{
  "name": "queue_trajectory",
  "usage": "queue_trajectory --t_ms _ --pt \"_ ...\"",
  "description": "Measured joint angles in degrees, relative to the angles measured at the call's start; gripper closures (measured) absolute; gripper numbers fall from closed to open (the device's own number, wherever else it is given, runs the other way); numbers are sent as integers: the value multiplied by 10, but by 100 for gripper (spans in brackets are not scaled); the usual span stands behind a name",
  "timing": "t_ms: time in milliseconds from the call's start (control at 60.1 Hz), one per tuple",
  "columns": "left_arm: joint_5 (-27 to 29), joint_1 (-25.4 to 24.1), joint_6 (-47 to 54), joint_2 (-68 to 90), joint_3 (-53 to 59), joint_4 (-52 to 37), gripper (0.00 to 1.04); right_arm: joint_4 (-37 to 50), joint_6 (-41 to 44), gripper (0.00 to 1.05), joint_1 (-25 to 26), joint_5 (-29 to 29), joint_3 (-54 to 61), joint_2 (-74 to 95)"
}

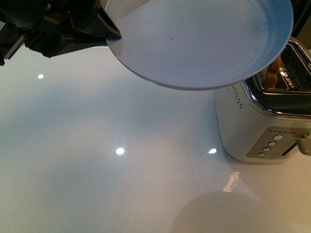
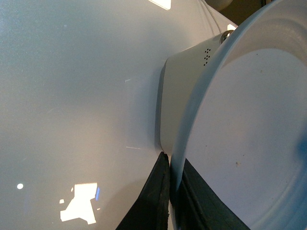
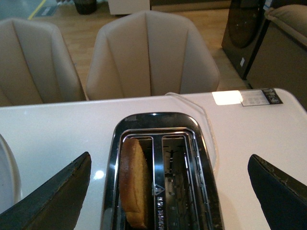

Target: Left arm holds plate, right arm toasts bread

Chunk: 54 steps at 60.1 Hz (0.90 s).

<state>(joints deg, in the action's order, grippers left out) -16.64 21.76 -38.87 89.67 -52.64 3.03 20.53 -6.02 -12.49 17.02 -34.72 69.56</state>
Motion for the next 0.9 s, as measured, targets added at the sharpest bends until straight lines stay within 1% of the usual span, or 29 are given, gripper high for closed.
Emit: queue_trajectory --t_ms 150,233,250,283,299,349,383,449,499,532,549,616,799,898 --pt "0 0 0 0 0 0 102 -46 7 9 47 -35 47 -112" --pt "0 0 0 0 0 0 102 -51 9 9 57 -34 54 -140" --pt "0 0 0 0 0 0 102 -44 12 10 60 -41 56 -142" --pt "0 0 0 0 0 0 102 12 26 16 68 -82 75 -148" --pt "-1 1 0 0 0 0 102 52 32 21 71 -103 93 -151" --pt "-1 1 0 0 0 0 102 98 42 30 74 -122 125 -160" --pt "-1 1 0 0 0 0 102 111 45 35 76 -127 140 -167" --pt "0 0 0 0 0 0 102 121 48 45 82 -130 167 -184" --pt "1 0 0 0 0 0 102 122 51 54 100 -160 184 -200" --pt "1 0 0 0 0 0 102 124 53 59 110 -166 194 -209" --pt "0 0 0 0 0 0 102 124 54 61 112 -166 197 -212" --pt "0 0 0 0 0 0 102 124 55 73 122 -166 217 -230" --pt "0 0 0 0 0 0 102 118 59 103 123 -169 258 -279" --pt "1 0 0 0 0 0 102 107 58 103 123 -169 275 -307"
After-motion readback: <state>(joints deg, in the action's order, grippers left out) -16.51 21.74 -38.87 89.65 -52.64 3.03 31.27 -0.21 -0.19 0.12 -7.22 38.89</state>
